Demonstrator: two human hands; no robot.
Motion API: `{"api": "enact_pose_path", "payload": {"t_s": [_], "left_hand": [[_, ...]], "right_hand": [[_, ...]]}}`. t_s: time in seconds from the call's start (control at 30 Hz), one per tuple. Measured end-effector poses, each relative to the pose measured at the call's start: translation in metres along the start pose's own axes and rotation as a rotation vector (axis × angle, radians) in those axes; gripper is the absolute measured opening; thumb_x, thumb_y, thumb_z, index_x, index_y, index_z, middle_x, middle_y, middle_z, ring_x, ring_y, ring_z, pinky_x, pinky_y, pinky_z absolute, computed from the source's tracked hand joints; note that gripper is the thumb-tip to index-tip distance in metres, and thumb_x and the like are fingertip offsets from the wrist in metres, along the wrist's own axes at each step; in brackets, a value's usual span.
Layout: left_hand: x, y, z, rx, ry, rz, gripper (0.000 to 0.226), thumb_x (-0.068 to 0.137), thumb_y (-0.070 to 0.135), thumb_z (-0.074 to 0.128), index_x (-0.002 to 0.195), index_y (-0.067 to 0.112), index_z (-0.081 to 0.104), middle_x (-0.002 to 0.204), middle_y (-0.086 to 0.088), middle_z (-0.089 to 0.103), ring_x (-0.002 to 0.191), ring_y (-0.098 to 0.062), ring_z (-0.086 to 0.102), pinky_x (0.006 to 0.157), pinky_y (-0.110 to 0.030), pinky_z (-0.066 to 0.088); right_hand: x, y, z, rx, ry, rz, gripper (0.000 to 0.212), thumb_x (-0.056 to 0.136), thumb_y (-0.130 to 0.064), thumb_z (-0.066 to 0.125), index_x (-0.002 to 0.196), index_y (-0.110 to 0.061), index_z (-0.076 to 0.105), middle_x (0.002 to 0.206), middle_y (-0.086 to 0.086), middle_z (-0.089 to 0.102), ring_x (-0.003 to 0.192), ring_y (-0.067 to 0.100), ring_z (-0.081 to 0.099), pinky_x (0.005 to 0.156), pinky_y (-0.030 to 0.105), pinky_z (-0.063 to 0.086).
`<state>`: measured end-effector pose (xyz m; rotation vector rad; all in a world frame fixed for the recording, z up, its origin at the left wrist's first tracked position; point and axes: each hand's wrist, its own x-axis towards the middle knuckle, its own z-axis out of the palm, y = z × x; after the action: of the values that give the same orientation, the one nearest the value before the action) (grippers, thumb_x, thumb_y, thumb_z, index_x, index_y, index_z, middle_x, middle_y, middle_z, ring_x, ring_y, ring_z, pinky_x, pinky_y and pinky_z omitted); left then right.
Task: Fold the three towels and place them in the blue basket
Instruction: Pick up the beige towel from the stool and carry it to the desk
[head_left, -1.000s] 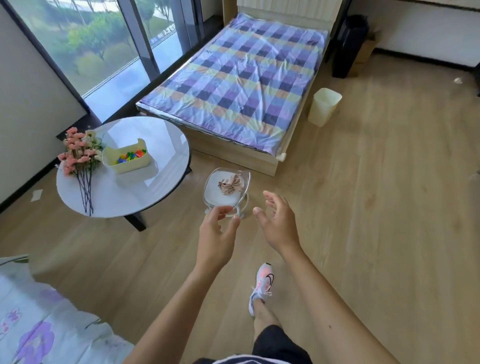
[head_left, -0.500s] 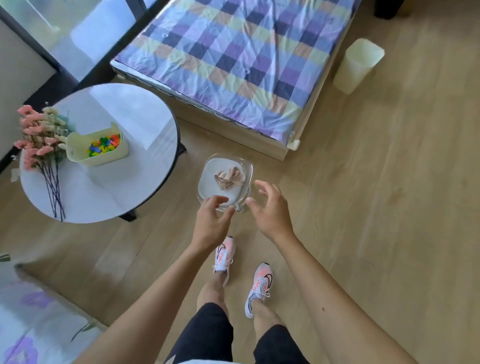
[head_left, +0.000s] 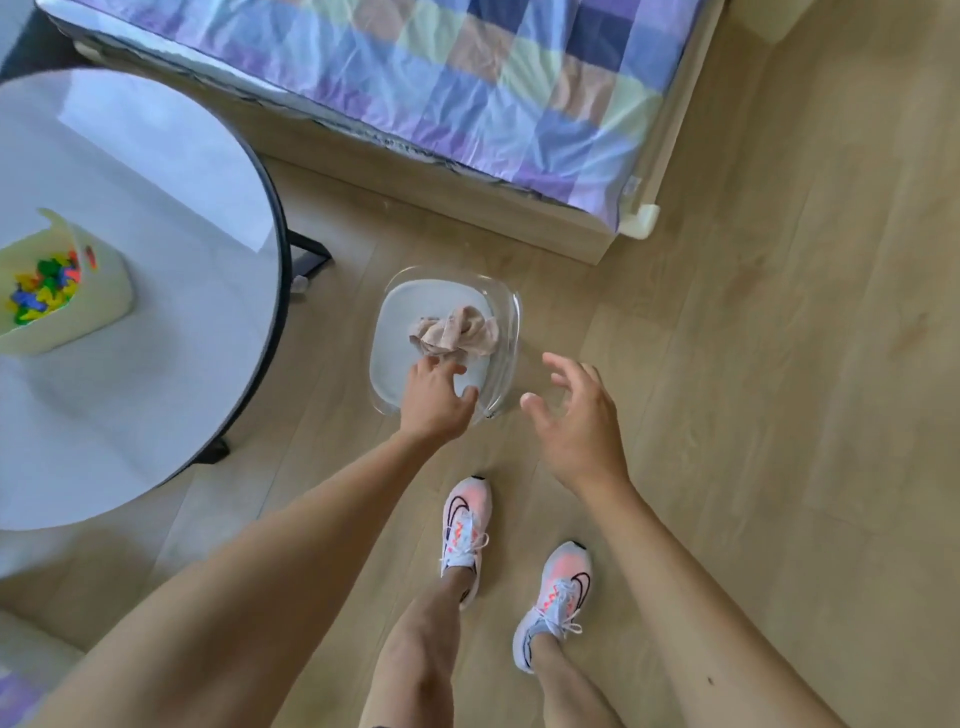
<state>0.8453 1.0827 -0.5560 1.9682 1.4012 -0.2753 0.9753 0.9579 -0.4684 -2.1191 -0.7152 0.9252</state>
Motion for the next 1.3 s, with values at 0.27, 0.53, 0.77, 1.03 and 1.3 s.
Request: {"api": "enact_pose_path", "payload": {"t_s": [0.27, 0.53, 0.77, 1.03, 1.3], "left_hand": [[0.114, -0.039, 0.071, 0.28, -0.102, -0.017, 0.055, 0.088, 0.039, 0.056, 0.142, 0.028, 0.05, 0.164, -0.018, 0.003, 0.152, -0.038, -0.008, 0.118, -0.054, 0.027], [0.154, -0.055, 0.089, 0.35, -0.202, -0.095, 0.059, 0.093, 0.044, 0.052, 0.148, 0.025, 0.041, 0.16, -0.009, 0.013, 0.149, -0.038, 0.001, 0.113, -0.058, 0.029], [0.131, -0.055, 0.057, 0.273, 0.015, 0.038, 0.039, 0.094, 0.035, 0.046, 0.118, 0.009, 0.062, 0.128, -0.017, 0.056, 0.121, -0.043, 0.043, 0.093, -0.05, 0.044], [0.018, 0.023, -0.027, -0.155, 0.347, 0.24, 0.021, 0.086, 0.026, 0.071, 0.101, 0.011, 0.07, 0.101, -0.003, 0.07, 0.09, -0.016, 0.06, 0.08, -0.017, 0.038], [-0.122, 0.135, -0.105, -0.386, 0.406, 0.316, 0.042, 0.079, 0.021, 0.082, 0.106, 0.02, 0.051, 0.109, 0.004, 0.061, 0.097, -0.02, 0.063, 0.08, -0.041, 0.057]], "right_hand": [[0.027, 0.071, 0.03, 0.031, 0.008, 0.02, 0.049, 0.089, -0.021, 0.068, 0.136, -0.02, 0.055, 0.126, -0.009, 0.051, 0.121, 0.008, 0.054, 0.105, 0.032, 0.045], [0.036, 0.1, 0.042, 0.029, 0.0, 0.036, 0.05, 0.089, -0.021, 0.068, 0.137, -0.019, 0.055, 0.129, -0.008, 0.052, 0.118, 0.006, 0.054, 0.102, 0.027, 0.044], [0.027, 0.096, 0.029, 0.032, -0.006, 0.05, 0.051, 0.089, -0.021, 0.068, 0.138, -0.019, 0.054, 0.125, -0.011, 0.049, 0.121, 0.007, 0.054, 0.102, 0.029, 0.045], [-0.007, 0.042, -0.029, 0.06, 0.017, 0.025, 0.053, 0.09, -0.023, 0.067, 0.14, -0.02, 0.051, 0.13, -0.007, 0.052, 0.123, 0.008, 0.054, 0.1, 0.028, 0.044], [-0.06, -0.027, -0.137, 0.101, 0.14, -0.043, 0.053, 0.088, -0.018, 0.069, 0.139, -0.015, 0.052, 0.13, -0.003, 0.054, 0.124, 0.012, 0.055, 0.105, 0.034, 0.046]]}}
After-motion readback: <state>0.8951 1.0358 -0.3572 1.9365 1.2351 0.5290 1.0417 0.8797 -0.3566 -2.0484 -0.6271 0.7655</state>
